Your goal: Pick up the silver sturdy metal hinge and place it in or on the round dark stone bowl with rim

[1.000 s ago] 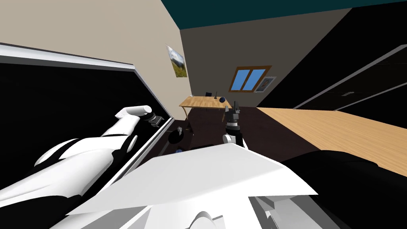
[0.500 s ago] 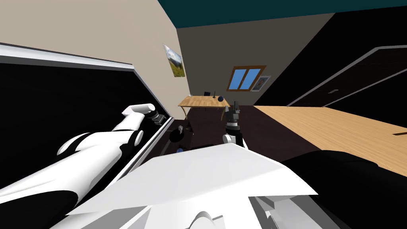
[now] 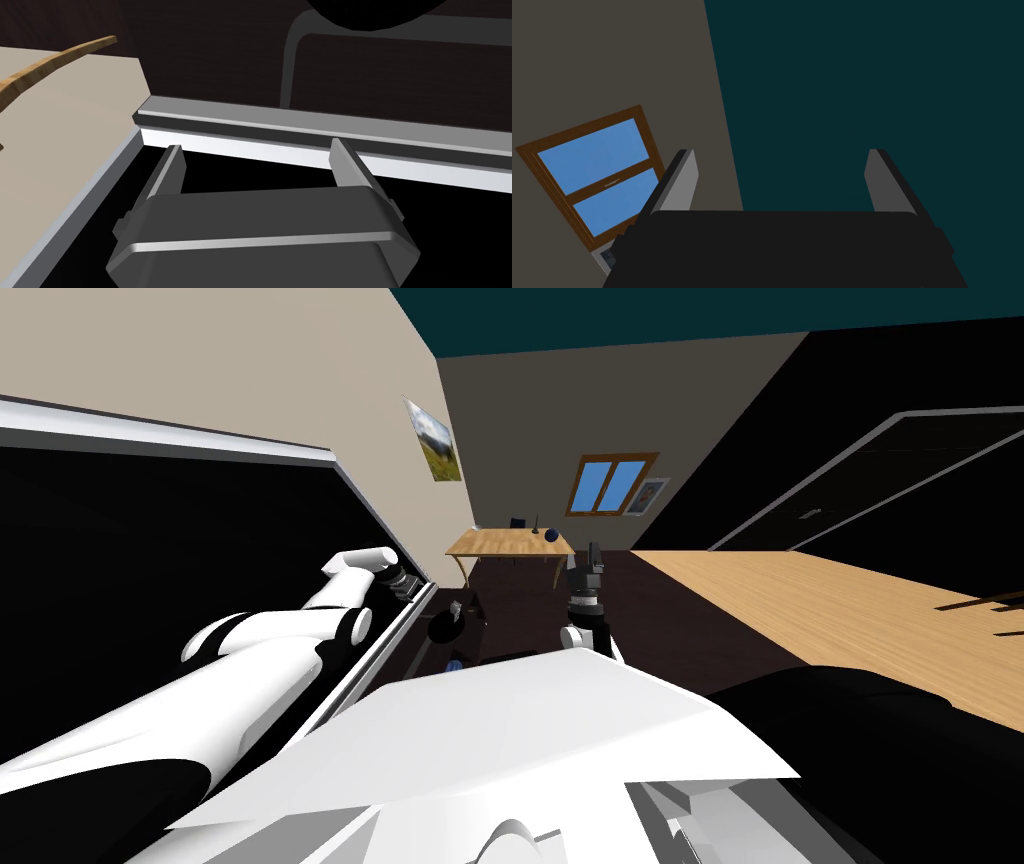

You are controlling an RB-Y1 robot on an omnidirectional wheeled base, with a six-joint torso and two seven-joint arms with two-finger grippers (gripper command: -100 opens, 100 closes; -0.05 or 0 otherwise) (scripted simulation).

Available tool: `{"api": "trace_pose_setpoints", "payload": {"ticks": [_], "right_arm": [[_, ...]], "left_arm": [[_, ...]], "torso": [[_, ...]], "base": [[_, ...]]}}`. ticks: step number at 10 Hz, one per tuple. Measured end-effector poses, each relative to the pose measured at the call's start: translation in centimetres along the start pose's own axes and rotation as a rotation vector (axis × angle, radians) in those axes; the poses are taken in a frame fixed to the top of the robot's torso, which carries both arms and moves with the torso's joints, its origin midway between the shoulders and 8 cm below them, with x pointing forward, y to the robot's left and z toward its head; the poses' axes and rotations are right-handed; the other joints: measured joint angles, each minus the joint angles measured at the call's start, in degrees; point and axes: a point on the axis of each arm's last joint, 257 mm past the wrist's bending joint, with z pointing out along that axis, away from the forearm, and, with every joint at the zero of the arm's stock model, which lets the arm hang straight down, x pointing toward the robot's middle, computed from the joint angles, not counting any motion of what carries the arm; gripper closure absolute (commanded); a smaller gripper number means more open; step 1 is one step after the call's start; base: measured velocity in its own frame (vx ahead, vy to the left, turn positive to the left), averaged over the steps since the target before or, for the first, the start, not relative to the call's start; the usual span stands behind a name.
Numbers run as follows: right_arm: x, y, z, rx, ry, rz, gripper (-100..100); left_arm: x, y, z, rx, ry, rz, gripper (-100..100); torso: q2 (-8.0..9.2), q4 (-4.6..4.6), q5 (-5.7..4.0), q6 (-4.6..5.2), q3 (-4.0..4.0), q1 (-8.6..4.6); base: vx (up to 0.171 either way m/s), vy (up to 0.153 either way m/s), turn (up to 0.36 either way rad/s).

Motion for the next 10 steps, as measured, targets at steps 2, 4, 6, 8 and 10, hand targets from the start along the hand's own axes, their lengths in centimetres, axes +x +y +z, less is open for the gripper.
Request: {"api": "trace_pose_setpoints", "payload": {"ticks": [2, 4, 6, 8, 10], "right_arm": [[0.0, 0.0, 0.0, 0.0, 0.0, 0.0, 0], [0.0, 0.0, 0.0, 0.0, 0.0, 0.0, 0], [0.0, 0.0, 0.0, 0.0, 0.0, 0.0, 0], [0.0, 0.0, 0.0, 0.0, 0.0, 0.0, 0], [0.0, 0.0, 0.0, 0.0, 0.0, 0.0, 0]], "left_arm": [[0.3, -1.4, -0.8, 0.011, -0.013, 0.011, -100], [0.3, -1.4, -1.0, 0.002, -0.006, 0.0, -100], [0.4, -0.6, -0.5, -0.023, 0.003, -0.014, -100], [0.3, 0.4, 0.3, -0.05, 0.012, -0.029, -100], [-0.1, -0.1, -1.2, -0.045, 0.012, -0.028, -100]], "torso": [[-0.25, -0.04, -0.06, -0.03, -0.13, -0.3], [-0.48, -0.11, -0.09, -0.02, -0.27, -0.43], [-0.48, -0.11, -0.08, -0.02, -0.27, -0.4], [-0.46, -0.1, -0.08, -0.02, -0.26, -0.37], [-0.44, -0.09, -0.1, -0.02, -0.25, -0.46]], "base": [[-0.011, -0.001, 0.017], [0.015, -0.011, -0.002], [0.0, 0.0, 0.0], [-0.002, -0.006, 0.01], [-0.003, -0.019, 0.016]]}}
